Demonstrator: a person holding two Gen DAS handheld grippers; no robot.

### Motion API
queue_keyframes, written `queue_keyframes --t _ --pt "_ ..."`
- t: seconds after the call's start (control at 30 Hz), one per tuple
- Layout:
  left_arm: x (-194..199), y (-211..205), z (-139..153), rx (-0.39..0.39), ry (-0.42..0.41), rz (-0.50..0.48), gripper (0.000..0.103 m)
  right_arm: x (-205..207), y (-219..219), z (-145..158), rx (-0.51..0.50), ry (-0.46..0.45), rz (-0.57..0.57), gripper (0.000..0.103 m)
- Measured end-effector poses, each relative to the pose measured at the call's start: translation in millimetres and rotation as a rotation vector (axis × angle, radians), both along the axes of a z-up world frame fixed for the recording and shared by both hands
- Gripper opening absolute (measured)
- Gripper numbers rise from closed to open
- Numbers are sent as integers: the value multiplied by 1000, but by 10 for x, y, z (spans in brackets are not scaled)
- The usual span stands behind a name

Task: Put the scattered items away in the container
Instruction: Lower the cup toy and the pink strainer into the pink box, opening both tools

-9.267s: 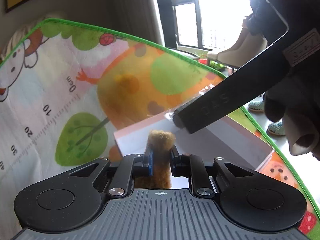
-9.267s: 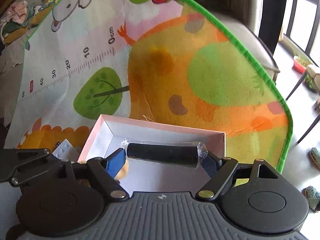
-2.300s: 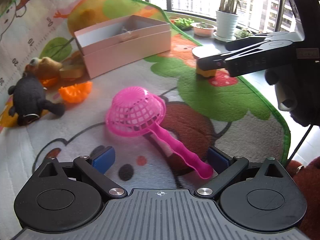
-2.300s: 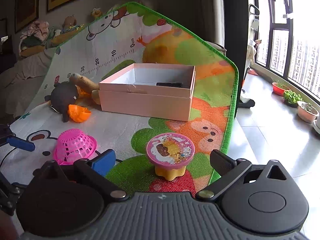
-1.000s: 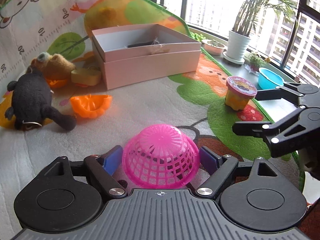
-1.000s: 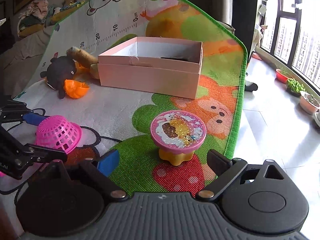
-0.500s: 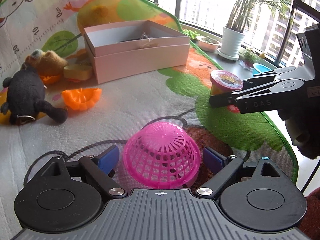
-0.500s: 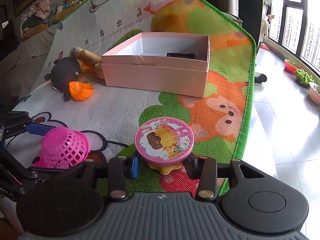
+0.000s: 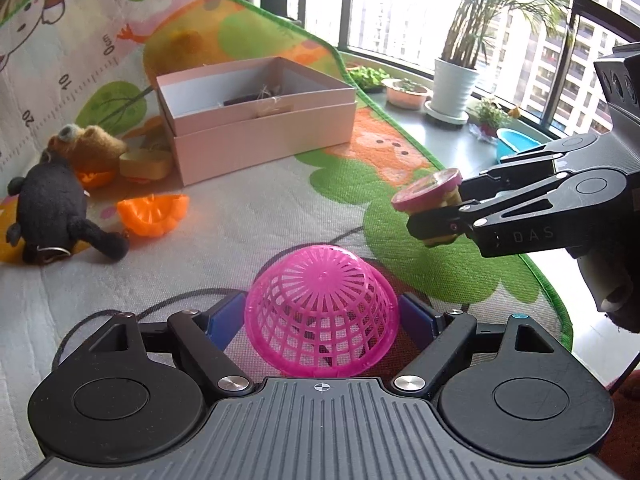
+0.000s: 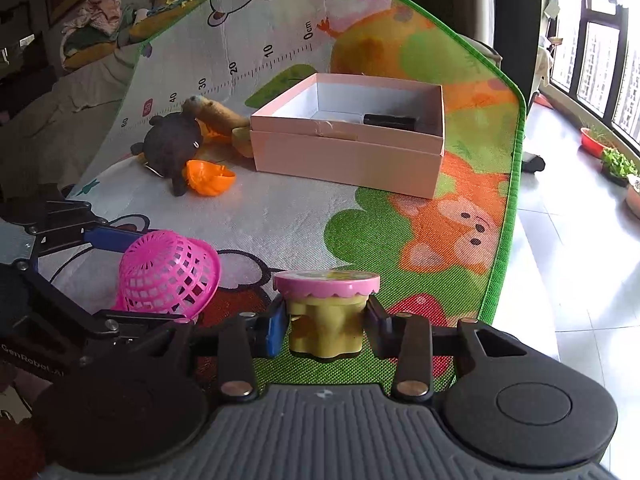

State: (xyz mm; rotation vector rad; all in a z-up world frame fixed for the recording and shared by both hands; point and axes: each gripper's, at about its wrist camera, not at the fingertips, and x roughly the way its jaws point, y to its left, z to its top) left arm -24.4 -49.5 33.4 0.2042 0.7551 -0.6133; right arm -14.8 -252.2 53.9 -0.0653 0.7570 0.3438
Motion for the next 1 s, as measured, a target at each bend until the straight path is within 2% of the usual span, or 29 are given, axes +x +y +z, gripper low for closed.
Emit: queue_keyframes --t 0.23,0.43,0.63,0.73,0.83,0.9,0.93,1.0 --pt "-59 -26 267 -20 -93 -2 87 -58 -21 233 6 -47 14 40" --pt "172 -50 494 -55 -153 15 88 136 -96 396 34 -57 20 40" --pt "820 -95 751 -94 -157 7 87 799 -255 655 109 -105 -3 40" --pt "1263 -180 908 -103 -201 22 87 1248 -308 732 158 -152 -38 40" --pt "1732 -282 1050 -160 -195 13 87 1685 -338 743 224 -176 -61 40" --pt "2078 -366 1108 -198 -165 6 88 1930 -316 675 219 -193 -96 58" --pt "2231 -405 1117 -211 -146 1 93 2000 -303 626 206 -201 -121 71" --pt "2519 -445 1085 -230 -108 23 96 2064 -277 515 177 -212 -131 72"
